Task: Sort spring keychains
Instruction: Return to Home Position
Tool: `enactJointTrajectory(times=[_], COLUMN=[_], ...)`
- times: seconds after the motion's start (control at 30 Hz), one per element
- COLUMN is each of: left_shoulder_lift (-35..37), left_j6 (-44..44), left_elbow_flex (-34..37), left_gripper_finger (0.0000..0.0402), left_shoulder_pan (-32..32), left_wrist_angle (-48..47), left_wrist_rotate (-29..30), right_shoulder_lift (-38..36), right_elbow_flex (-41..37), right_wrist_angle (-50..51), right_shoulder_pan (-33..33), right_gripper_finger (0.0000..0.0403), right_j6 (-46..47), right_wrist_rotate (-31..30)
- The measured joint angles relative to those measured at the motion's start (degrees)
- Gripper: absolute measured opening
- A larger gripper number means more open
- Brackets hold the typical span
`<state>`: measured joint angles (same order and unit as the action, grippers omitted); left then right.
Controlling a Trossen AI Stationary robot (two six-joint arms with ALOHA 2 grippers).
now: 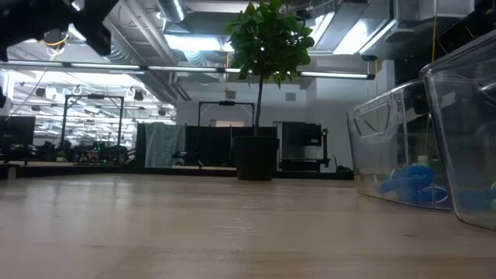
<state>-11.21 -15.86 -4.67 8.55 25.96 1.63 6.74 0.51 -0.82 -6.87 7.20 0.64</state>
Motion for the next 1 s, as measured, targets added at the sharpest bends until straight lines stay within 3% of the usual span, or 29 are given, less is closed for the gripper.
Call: enactJointTrajectory(times=[0.23,0.5,0.7,0.83,1.0], left_shoulder_lift=[11.3,11.2,11.2,11.2,11.1], left_j6=[2.3,3.1,4.9,2.3,0.0], left_elbow_flex=[4.2,4.2,4.2,4.2,4.2], left_gripper_finger=[0.0157,0.0157,0.0157,0.0157,0.0157], left_shoulder_pan=[-3.8,-10.0,-15.3,-18.1,-19.7], left_wrist_angle=[-3.0,-7.4,-12.3,-20.2,-24.6], left_wrist_rotate=[-4.0,-7.6,-13.8,-11.8,-3.9], right_shoulder_lift=[0.0,0.0,0.0,0.0,0.0], right_elbow_flex=[0.0,0.0,0.0,0.0,0.0], right_wrist_angle=[0.0,0.0,0.0,0.0,0.0], right_shoulder_pan=[0.0,0.0,0.0,0.0,0.0], right_gripper_finger=[0.0154,0.0154,0.0154,0.0154,0.0154], right_j6=[0.0,0.0,0.0,0.0,0.0], right_wrist_rotate=[0.0,0.0,0.0,0.0,0.0])
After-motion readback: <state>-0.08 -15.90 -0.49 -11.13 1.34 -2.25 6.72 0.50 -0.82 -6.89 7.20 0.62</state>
